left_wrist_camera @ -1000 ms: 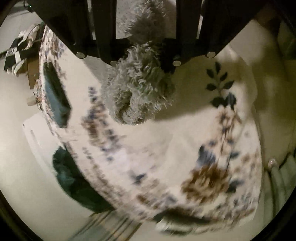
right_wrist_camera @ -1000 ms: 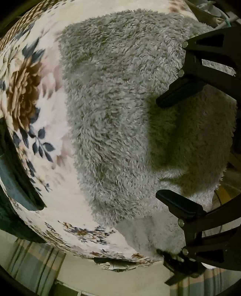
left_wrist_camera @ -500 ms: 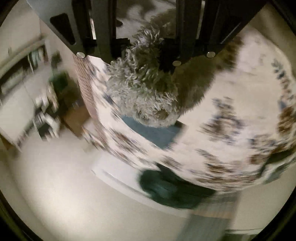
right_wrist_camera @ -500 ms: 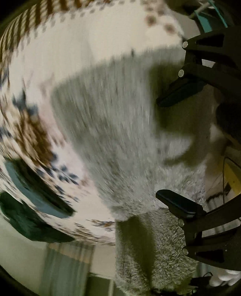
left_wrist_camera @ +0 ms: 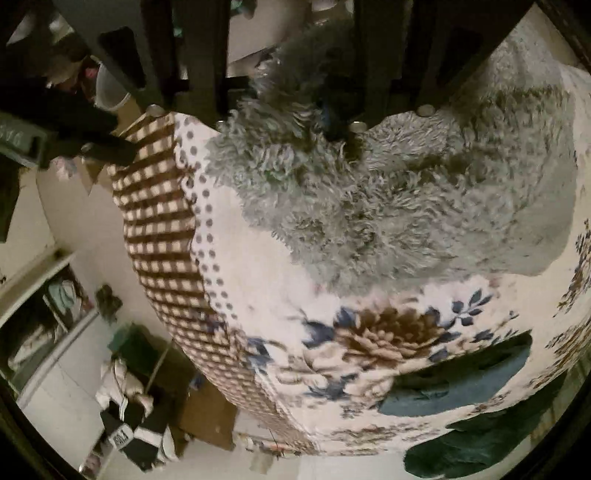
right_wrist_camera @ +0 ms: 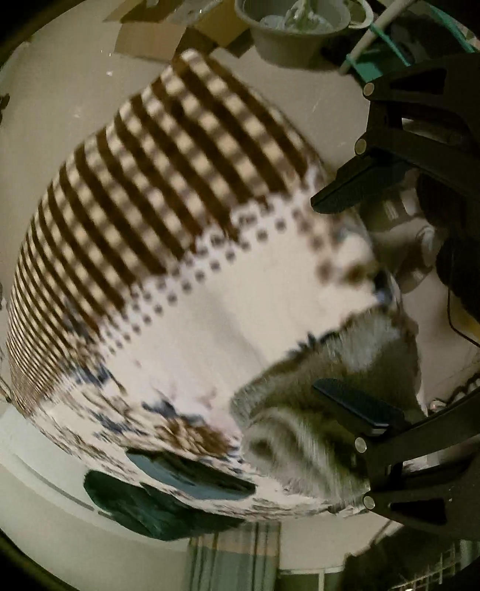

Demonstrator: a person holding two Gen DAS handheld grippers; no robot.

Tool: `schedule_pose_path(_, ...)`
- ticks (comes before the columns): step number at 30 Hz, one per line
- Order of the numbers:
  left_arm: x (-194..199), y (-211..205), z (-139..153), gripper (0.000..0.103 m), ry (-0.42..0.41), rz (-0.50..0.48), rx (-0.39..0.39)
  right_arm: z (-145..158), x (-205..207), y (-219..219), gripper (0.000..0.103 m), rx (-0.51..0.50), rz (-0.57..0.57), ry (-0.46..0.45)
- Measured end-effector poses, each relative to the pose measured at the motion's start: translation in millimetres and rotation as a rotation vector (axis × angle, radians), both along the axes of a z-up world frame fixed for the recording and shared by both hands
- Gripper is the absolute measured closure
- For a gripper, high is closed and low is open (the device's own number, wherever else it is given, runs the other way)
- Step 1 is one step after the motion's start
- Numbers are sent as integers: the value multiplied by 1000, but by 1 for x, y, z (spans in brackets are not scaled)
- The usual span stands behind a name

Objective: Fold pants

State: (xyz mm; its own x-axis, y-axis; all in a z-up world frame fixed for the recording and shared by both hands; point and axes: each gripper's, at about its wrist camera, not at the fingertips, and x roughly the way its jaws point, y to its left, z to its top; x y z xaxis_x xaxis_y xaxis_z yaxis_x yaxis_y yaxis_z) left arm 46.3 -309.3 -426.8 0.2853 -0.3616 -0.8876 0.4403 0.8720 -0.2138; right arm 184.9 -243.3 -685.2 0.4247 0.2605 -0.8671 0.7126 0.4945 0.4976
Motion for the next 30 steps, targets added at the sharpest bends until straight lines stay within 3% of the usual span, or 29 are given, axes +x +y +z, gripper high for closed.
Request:
schedule_pose_path(1,0,2,0,49,7,-11,-11,-1,-3,-5,11,-2,-4,-1)
schedule_pose_path(2,1,5,5,20,24,-26,-36,-1,-3,-9,11,-3,-7,-4)
schedule_pose_path(4,-2,11,19,7,40,-36,-87,-2,-1,-13,10,8,-11,-13)
schedule_pose_path(6,-8,15,29,7,51,-53,-113,-4,2,-16,3,32,-5,-31)
schedule_pose_path(10,-1,54,61,6,67,-36,-170,2,26,-4,2,89,48,-95)
schedule_pose_path(13,27,122,77,6,54,102,-162,7,63,19,2,149,158,-164)
schedule_pose_path(19,93,223,38,6,110,323,-17,3,138,66,2,220,318,-225)
schedule_pose_path(23,118,241,0,6,191,342,14,-22,178,92,4,305,366,-145)
schedule_pose_path(24,121,242,-5,6,207,350,17,-23,181,94,27,296,358,-145)
schedule_pose_path(25,123,242,-10,6,222,348,4,-19,183,94,79,269,358,-151)
schedule_pose_path(26,125,241,-13,6,237,344,-7,-13,183,93,85,251,353,-149)
schedule_pose_path(30,138,224,-17,6,240,309,-25,18,168,60,86,136,228,-193)
